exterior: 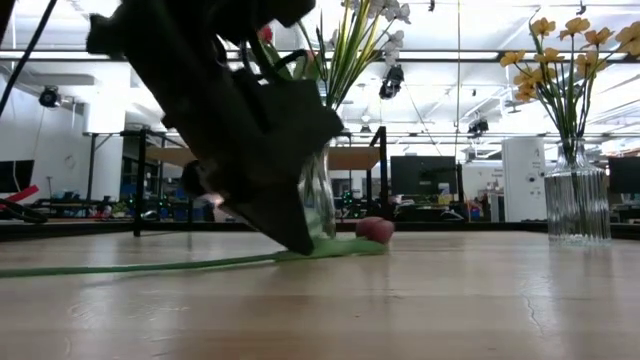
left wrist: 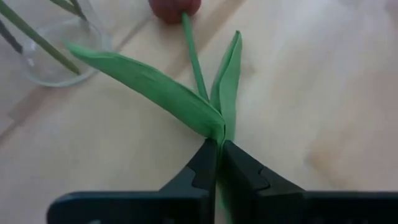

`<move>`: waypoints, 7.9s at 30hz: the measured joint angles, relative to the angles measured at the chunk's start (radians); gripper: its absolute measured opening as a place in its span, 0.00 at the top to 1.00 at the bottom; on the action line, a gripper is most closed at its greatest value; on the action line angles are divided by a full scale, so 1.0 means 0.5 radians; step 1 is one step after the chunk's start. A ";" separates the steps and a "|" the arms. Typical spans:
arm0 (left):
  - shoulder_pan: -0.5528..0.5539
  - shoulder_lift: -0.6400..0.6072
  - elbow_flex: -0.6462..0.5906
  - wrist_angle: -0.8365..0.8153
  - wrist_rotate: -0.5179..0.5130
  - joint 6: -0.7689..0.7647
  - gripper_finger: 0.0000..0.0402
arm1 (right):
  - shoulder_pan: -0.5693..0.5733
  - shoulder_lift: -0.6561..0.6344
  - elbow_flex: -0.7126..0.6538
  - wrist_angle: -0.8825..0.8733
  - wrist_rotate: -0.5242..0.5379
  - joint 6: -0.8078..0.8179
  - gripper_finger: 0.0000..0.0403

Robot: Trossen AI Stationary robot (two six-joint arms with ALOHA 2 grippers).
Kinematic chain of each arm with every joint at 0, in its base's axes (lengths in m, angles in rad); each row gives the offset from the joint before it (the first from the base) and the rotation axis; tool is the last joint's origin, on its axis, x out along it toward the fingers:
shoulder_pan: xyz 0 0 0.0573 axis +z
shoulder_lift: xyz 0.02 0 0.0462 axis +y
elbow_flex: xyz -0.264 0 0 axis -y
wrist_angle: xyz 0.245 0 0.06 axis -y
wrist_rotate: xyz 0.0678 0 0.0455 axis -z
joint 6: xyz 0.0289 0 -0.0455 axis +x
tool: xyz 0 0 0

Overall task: Pick and place flowers into a vace then onto a shelf
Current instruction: Put the dark red flower into the right transparent vase

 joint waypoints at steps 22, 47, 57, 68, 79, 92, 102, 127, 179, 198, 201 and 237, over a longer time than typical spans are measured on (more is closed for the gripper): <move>-0.405 -0.821 -0.361 0.491 -0.111 0.696 1.00 | 0.000 0.021 0.000 0.159 -0.026 -0.168 0.87; -0.382 -0.842 -0.346 1.914 -0.065 2.309 1.00 | -0.240 0.875 -0.001 1.212 0.324 -0.853 0.39; -0.360 -0.840 -0.257 1.916 -0.067 2.365 1.00 | -0.241 0.896 -0.001 1.367 0.297 -0.906 0.40; -0.356 -0.840 -0.219 1.913 -0.066 2.455 1.00 | -0.342 1.040 0.000 1.693 -0.019 -0.999 0.39; -0.355 -0.842 -0.144 1.913 -0.064 2.559 1.00 | -0.519 1.190 0.000 2.100 -0.042 -1.082 0.38; -0.287 -0.842 -0.141 1.915 -0.065 2.561 1.00 | -0.625 1.396 0.355 2.010 -0.209 -1.101 0.39; -0.291 -0.842 -0.141 1.915 -0.064 2.561 1.00 | -0.629 1.418 0.564 1.630 -0.169 -0.970 0.48; -0.291 -0.842 -0.143 1.915 -0.070 2.464 0.87 | -0.627 1.372 0.586 1.475 0.018 -0.928 0.98; -0.422 -2.532 -0.834 0.490 -0.343 2.207 0.58 | -0.415 0.278 0.951 -1.274 0.988 0.588 0.98; -0.423 -2.698 -0.976 0.500 -0.344 2.191 0.58 | -0.415 0.408 1.232 -1.924 0.970 1.077 0.98; -0.423 -2.698 -0.976 0.500 -0.344 2.191 0.58 | -0.415 0.406 1.252 -2.060 0.937 1.099 0.98; -0.423 -2.697 -0.976 0.499 -0.344 2.122 0.58 | -0.416 0.423 1.313 -2.401 0.761 1.108 0.98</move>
